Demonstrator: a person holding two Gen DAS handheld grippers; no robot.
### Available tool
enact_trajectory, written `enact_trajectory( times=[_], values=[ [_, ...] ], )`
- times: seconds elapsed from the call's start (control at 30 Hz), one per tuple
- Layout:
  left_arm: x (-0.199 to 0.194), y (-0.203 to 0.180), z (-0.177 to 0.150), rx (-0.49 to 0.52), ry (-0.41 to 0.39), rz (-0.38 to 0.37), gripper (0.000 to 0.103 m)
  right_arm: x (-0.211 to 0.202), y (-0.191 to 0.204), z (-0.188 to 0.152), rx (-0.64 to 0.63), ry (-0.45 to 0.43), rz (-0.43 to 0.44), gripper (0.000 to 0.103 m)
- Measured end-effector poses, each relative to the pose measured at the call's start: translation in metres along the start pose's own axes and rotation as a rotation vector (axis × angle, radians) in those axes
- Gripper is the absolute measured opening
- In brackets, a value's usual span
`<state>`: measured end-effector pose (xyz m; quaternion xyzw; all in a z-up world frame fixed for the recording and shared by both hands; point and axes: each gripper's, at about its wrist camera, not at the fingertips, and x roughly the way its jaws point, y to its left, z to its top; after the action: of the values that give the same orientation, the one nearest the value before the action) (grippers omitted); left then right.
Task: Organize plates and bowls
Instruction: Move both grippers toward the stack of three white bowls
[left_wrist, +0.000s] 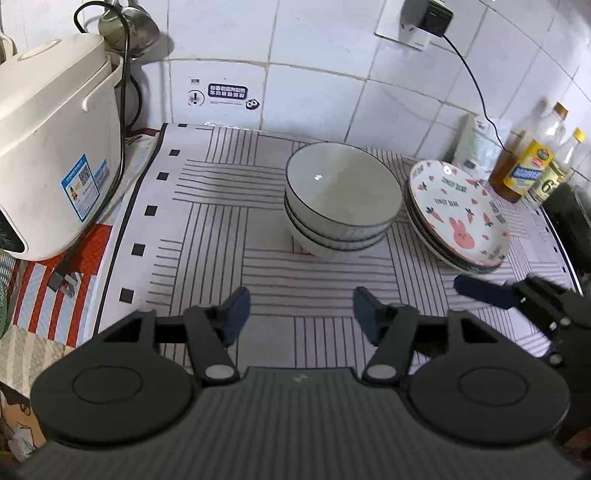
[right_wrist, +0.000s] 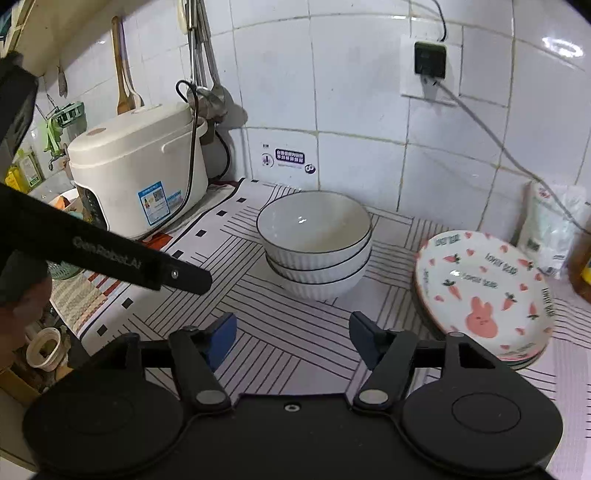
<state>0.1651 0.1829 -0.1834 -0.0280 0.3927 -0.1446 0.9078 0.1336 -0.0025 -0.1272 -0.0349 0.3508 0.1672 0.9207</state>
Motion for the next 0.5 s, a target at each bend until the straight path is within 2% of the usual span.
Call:
enact_trajectory(
  times=[0.13, 0.2, 0.3, 0.5],
  values=[
    [0.006, 0.005, 0.008, -0.014, -0.048, -0.007, 0.071, 0.025, -0.002, -0.011, 0.002, -0.018, 0.000, 0.075],
    [0.008, 0.009, 0.016, -0.043, -0.077, 0.007, 0.071, 0.039, -0.004, -0.015, -0.009, -0.017, -0.003, 0.075],
    [0.011, 0.022, 0.029, -0.099, -0.103, -0.016, 0.071, 0.058, -0.007, -0.017, -0.002, 0.008, -0.014, 0.075],
    [0.032, 0.032, 0.044, -0.148, -0.106, -0.066, 0.071, 0.077, -0.014, -0.015, -0.003, -0.005, 0.012, 0.077]
  ],
)
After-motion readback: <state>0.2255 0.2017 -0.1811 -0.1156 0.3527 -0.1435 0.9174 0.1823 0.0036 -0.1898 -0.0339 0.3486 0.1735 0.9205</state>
